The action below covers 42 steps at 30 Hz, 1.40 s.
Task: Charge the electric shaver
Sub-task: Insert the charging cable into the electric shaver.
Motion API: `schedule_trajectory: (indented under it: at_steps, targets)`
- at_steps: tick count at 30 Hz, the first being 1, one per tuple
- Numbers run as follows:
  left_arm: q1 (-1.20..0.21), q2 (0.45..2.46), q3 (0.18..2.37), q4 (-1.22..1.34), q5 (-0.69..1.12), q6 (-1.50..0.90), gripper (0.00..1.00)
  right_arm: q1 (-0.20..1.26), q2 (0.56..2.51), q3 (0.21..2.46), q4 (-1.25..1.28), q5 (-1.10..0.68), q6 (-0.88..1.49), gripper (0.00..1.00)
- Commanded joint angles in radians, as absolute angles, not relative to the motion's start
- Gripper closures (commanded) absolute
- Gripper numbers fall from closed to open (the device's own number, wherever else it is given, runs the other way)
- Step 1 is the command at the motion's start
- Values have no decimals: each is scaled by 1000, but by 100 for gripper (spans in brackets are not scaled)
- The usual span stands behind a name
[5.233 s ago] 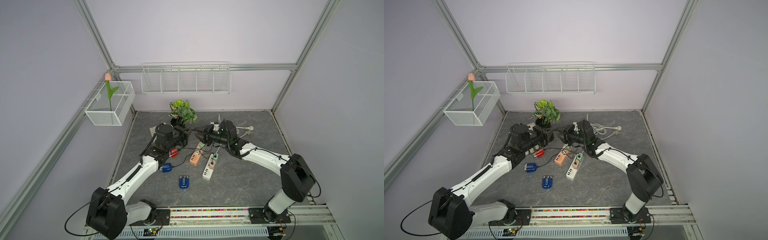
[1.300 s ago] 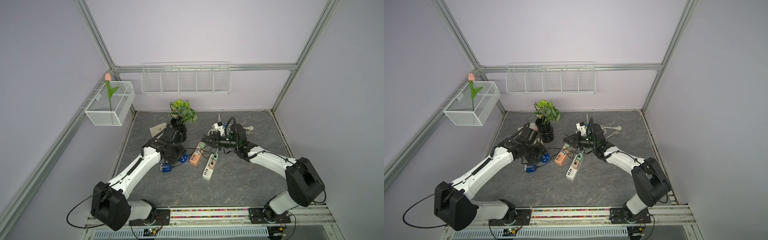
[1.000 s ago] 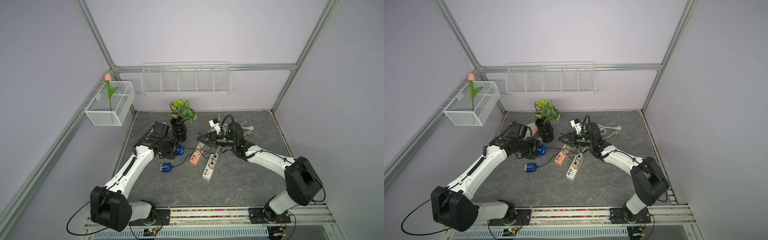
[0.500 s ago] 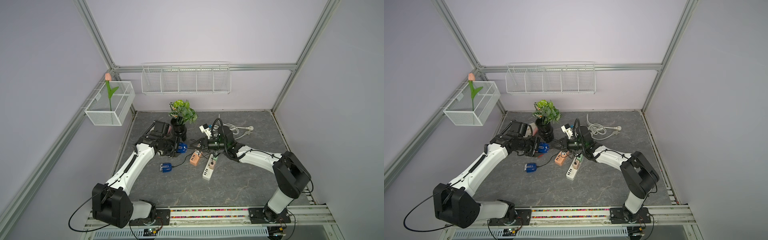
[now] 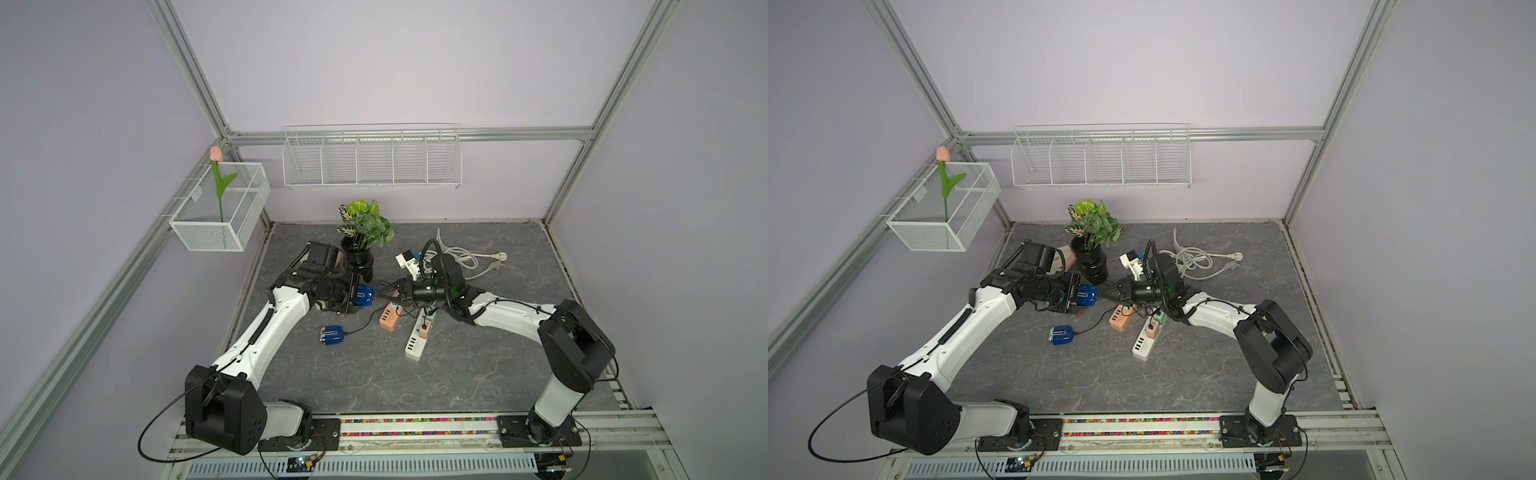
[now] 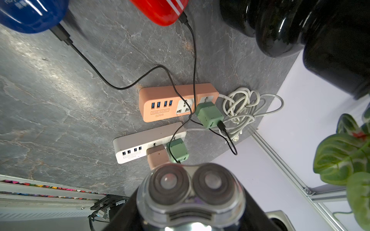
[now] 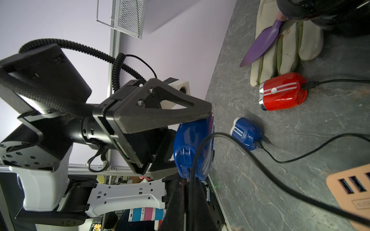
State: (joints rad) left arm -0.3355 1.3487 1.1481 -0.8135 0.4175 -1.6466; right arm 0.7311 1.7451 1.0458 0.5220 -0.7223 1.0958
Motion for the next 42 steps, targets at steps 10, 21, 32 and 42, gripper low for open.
schedule_trajectory:
  at_steps: [10,21,32,42]
  targets:
    - [-332,1369,1181,-808,454,-1697,100,747,1766,1070,558,-712,1094,93]
    - [-333,1372,1181,-804,461,-1709,100,744,1781,1085,511,-709,1062,93]
    - [-333,1371,1181,-802,468,-1713,100,731,1775,1057,503,-686,1040,93]
    - [-346,1382,1190,-806,471,-1726,100,734,1768,1081,503,-646,998,93]
